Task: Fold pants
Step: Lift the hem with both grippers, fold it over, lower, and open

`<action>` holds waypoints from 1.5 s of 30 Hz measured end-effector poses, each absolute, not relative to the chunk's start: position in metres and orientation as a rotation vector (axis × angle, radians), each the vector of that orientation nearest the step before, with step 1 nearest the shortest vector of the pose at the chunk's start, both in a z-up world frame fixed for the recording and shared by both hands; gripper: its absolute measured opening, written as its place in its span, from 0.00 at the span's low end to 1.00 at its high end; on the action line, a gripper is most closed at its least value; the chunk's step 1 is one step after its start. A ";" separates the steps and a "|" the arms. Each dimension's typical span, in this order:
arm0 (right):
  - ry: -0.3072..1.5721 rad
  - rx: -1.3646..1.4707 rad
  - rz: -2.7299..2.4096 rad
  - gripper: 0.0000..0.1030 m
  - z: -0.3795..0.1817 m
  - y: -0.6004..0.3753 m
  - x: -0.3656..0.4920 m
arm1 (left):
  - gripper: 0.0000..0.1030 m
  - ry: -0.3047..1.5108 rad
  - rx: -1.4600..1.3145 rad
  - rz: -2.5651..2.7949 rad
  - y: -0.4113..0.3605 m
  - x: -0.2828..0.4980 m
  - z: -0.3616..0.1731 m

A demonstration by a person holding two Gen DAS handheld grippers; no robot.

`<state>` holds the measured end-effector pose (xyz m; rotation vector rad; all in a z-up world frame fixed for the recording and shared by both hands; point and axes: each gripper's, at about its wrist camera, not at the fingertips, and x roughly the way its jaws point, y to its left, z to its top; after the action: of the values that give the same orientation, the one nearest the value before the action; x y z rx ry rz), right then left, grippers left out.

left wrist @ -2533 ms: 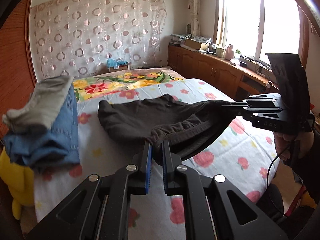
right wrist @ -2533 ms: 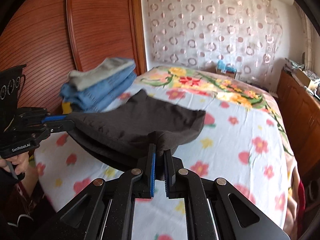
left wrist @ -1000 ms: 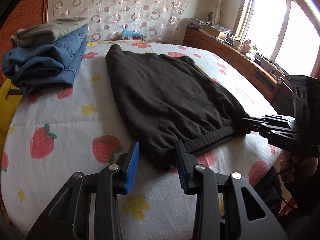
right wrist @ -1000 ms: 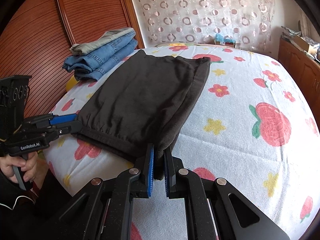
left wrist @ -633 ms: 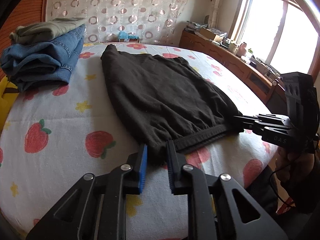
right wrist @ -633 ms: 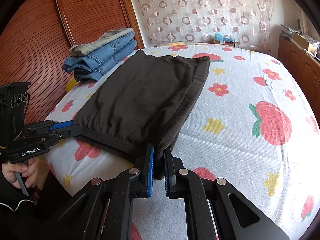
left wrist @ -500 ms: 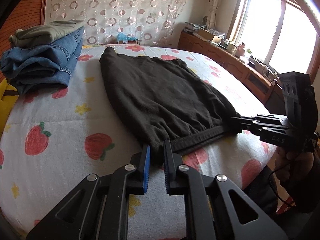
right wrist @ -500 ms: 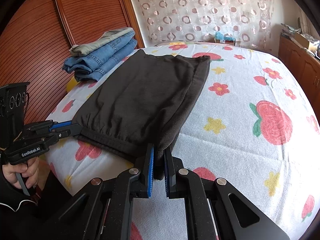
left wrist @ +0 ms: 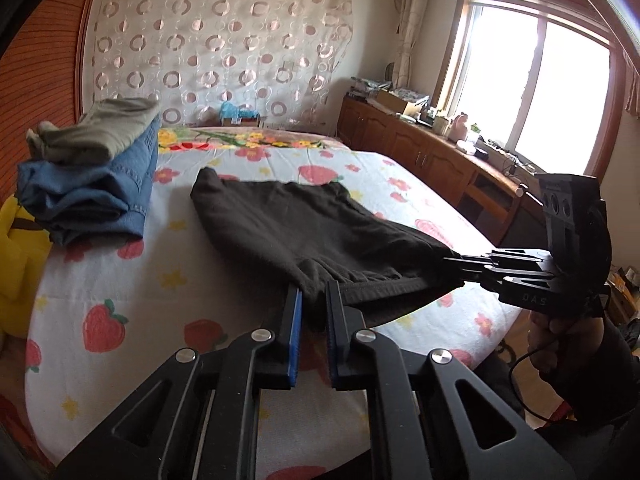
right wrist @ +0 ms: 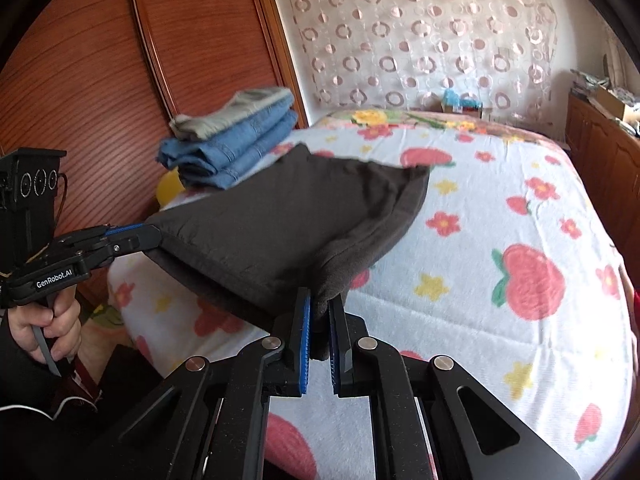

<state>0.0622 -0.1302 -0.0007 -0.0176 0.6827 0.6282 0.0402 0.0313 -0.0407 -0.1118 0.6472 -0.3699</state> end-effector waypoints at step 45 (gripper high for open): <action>0.573 -0.061 0.604 0.07 0.042 -0.151 0.041 | 0.11 0.598 -0.057 -0.402 0.023 0.051 -0.017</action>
<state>0.0412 -0.1506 0.0420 -0.0607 0.5729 0.6040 0.0511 0.0234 -0.0172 -0.0568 0.5979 -0.4020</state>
